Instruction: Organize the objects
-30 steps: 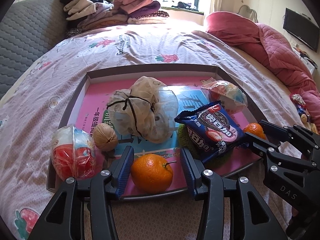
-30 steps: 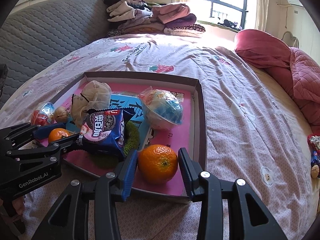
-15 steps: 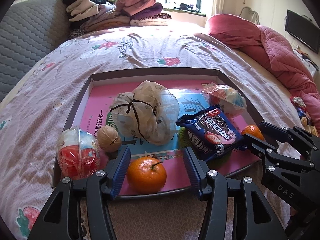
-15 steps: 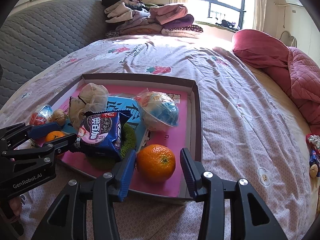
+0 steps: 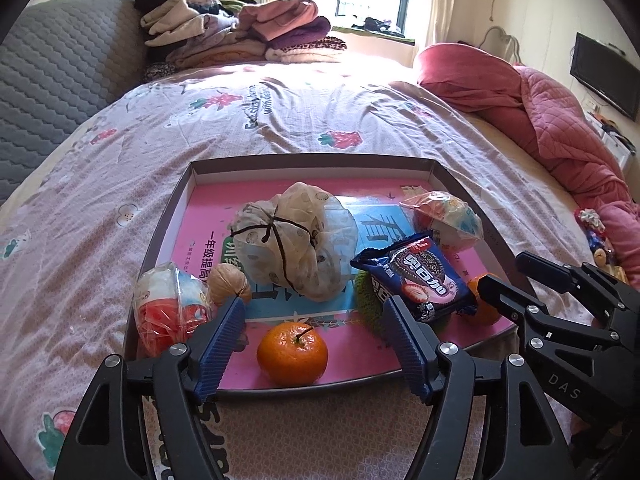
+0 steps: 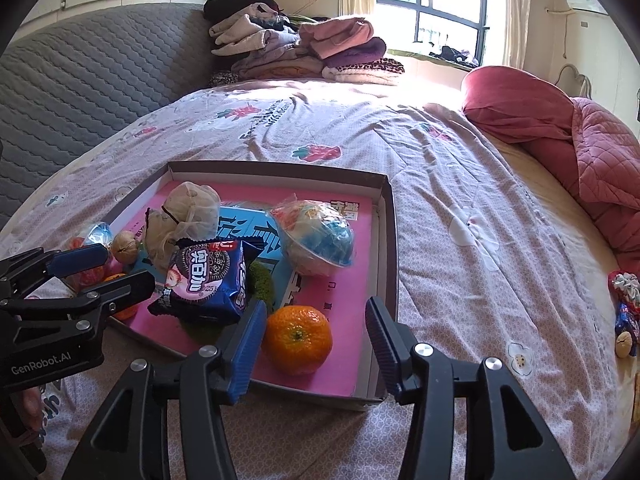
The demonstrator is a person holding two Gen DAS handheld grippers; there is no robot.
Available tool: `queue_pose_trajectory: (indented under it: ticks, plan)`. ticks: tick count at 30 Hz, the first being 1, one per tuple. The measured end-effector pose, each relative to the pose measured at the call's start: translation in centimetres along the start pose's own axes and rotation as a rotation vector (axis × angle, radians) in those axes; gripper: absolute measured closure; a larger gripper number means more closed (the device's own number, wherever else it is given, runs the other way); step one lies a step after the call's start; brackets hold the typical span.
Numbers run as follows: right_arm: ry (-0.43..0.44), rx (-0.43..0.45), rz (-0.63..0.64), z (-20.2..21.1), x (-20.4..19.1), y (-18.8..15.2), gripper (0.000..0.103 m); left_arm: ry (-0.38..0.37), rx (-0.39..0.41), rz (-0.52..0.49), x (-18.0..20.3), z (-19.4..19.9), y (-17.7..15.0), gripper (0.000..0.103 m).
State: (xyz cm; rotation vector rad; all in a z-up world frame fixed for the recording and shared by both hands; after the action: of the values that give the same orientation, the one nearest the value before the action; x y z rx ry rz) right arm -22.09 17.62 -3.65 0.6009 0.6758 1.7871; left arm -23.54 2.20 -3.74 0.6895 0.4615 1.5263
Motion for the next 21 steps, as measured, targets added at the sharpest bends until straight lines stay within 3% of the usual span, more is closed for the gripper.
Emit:
queue_pose_trajectory:
  ticks: [21]
  plan:
    - [0.035, 0.122, -0.029, 5.5, -0.7, 1.1, 0.051, 0.019, 0.060, -0.001, 0.6, 4.7, 0.2, 0.026]
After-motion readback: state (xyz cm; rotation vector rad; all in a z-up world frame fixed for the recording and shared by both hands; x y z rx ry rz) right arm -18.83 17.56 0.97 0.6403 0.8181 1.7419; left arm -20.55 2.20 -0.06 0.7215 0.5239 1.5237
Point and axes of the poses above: each gripper's, at about its wrist camera, not at the fingertips, and z roughly against the way its jaws point, x to its right, y to its top, the point moved 1 cm from there along -z, roughly the way its jaws point, and after that the axes turned 5 degrees about z, right-handed, at the moved point
